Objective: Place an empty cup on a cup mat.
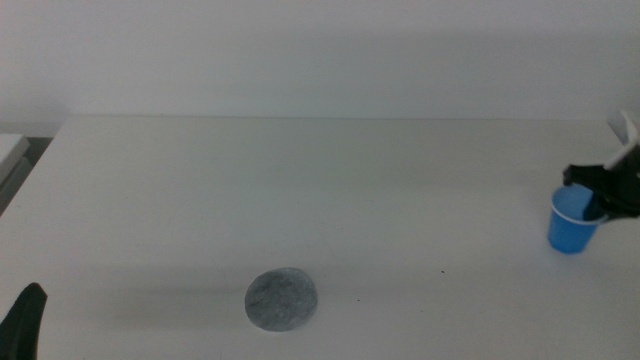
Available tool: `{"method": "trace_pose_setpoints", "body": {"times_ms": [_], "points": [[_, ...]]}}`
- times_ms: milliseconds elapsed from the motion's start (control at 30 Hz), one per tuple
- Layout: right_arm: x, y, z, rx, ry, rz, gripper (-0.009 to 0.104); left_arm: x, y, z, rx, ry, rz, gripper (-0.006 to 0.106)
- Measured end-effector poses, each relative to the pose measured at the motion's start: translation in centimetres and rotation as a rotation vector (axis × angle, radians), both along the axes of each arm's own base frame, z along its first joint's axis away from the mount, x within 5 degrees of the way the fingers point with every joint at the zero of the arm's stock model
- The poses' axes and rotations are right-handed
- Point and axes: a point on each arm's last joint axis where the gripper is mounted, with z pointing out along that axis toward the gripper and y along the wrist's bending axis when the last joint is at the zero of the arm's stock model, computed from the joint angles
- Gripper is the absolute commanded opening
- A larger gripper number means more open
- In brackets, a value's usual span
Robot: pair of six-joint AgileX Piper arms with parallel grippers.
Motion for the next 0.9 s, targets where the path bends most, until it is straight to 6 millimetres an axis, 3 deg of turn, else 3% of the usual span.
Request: {"method": "trace_pose_setpoints", "body": {"times_ms": [167, 233, 367, 433, 600, 733, 900], "points": [[-0.1, 4.7, 4.6, -0.008, -0.100, 0.086, -0.002, 0.0, 0.0, 0.0, 0.000, 0.000, 0.000, 0.094], [-0.3, 8.3, 6.6, -0.004, -0.138, 0.164, -0.002, 0.0, 0.0, 0.0, 0.000, 0.000, 0.000, 0.094], [-2.0, 16.9, 8.2, 0.020, -0.168, 0.358, -0.002, 0.0, 0.0, 0.0, 0.000, 0.000, 0.000, 0.094], [-3.4, 21.2, 8.2, 0.039, -0.163, 0.450, -0.002, 0.0, 0.0, 0.0, 0.000, 0.000, 0.000, 0.094], [-6.1, 28.5, 6.3, 0.071, -0.146, 0.592, -0.002, 0.0, 0.0, 0.0, 0.000, 0.000, 0.000, 0.094], [-7.1, 31.8, 3.8, 0.087, -0.144, 0.635, -0.002, 0.0, 0.0, 0.0, 0.000, 0.000, 0.000, 0.094], [-8.2, 34.4, 1.7, 0.093, -0.149, 0.681, -0.002, 0.0, 0.0, 0.0, 0.000, 0.000, 0.000, 0.094]]}}
